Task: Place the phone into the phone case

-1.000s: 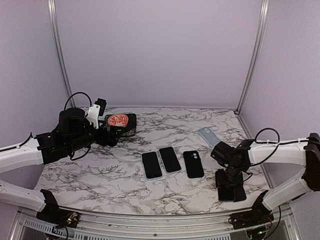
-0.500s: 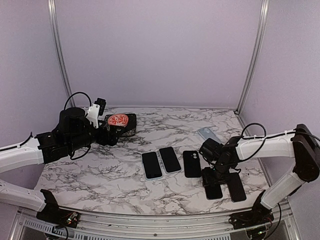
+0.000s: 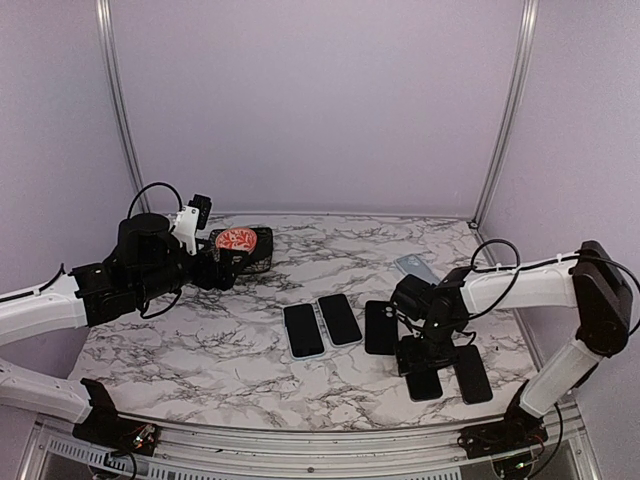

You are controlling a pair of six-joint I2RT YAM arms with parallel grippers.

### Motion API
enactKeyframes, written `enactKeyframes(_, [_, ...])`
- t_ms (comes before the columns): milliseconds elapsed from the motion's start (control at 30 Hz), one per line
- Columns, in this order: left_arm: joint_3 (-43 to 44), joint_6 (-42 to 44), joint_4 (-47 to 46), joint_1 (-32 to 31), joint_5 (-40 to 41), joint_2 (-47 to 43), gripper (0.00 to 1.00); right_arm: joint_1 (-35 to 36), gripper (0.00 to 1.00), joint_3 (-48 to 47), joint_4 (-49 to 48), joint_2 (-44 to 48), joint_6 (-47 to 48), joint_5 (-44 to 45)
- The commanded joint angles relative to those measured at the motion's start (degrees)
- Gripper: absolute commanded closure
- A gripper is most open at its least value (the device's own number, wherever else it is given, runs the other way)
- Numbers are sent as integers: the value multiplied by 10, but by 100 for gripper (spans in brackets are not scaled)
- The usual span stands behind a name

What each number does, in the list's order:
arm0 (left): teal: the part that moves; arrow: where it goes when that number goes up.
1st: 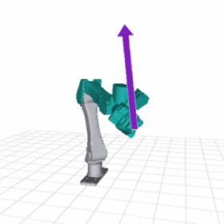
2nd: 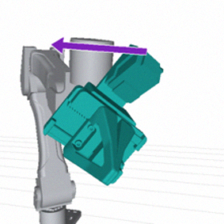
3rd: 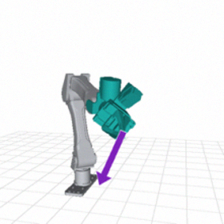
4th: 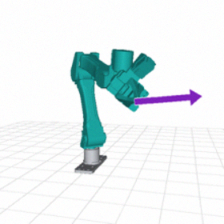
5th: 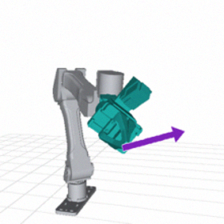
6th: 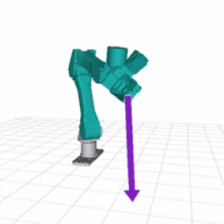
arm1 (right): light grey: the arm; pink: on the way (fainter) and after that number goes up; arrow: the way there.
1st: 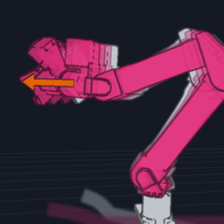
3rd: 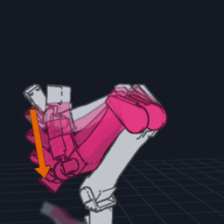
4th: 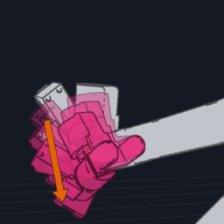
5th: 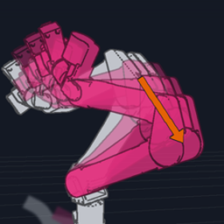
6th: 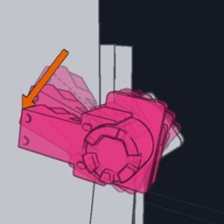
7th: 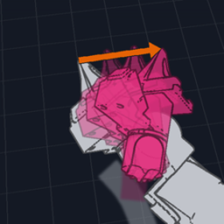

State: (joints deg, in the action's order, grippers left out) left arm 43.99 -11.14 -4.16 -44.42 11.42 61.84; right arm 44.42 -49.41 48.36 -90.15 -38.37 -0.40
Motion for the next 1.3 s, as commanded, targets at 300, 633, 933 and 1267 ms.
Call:
enactKeyframes(300, [18,1,9,7,-3,2,1,7,47,-44,79,-33,15,24])
enactKeyframes(633, [18,3,11,7,5,-8,1,7,58,-158,73,86,-41,161])
enactKeyframes(933, [15,9,11,8,15,-11,1,27,63,-163,-230,28,-51,275])
enactKeyframes(1267, [17,11,10,9,12,-1,1,53,66,-132,-229,-46,-107,297])
